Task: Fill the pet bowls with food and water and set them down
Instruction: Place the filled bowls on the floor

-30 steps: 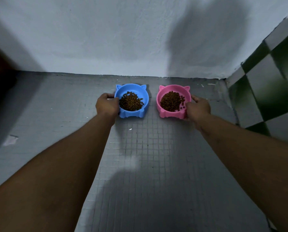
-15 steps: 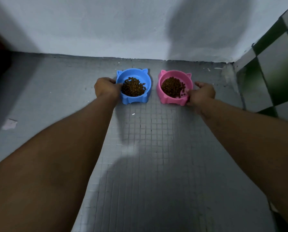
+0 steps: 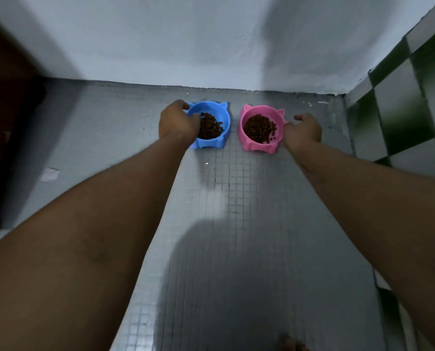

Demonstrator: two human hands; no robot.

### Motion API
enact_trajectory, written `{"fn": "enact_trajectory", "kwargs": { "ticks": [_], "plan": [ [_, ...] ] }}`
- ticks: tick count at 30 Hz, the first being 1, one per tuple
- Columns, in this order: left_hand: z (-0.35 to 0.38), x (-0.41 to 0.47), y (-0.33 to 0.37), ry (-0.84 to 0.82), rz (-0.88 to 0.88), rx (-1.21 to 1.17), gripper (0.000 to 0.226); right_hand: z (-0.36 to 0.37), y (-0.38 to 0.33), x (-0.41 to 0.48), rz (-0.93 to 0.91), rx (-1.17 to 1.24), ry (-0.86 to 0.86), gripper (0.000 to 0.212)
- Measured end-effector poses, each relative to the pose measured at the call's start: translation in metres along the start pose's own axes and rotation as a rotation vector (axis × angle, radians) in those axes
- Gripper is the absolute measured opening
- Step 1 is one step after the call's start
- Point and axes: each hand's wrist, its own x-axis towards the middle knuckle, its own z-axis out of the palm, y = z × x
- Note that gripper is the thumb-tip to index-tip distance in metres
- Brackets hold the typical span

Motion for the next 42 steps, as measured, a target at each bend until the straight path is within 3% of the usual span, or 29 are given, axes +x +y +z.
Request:
{"fn": "enact_trajectory", "kwargs": {
  "ticks": [5, 14, 23, 32, 36, 42],
  "plan": [
    [-0.073, -0.070, 0.056, -0.159, 0.049, 0.041, 0.035, -0.062, -0.060, -0.082, -0.069, -0.084, -0.103, 0.033],
    [-0.258, -0.216, 0.182, -0.279, 0.021, 0.097, 0.021, -0.236, -0.178, -0.262, -0.136, -0.153, -0.289, 0.037],
    [-0.429, -0.344, 0.279, -0.318, 0.140, 0.101, 0.026, -0.381, -0.270, -0.417, -0.202, -0.010, -0.251, 0.032],
    [-0.499, -0.469, 0.295, -0.271, 0.162, 0.044, 0.023, -0.466, -0.257, -0.532, -0.280, 0.071, -0.258, 0.029],
    [-0.520, -0.530, 0.306, -0.242, 0.202, 0.003, 0.025, -0.498, -0.232, -0.577, -0.215, 0.204, -0.262, 0.016],
    [-0.551, -0.622, 0.313, -0.217, 0.229, -0.081, 0.026, -0.554, -0.209, -0.640, -0.236, 0.293, -0.246, 0.018]
  ]
}}
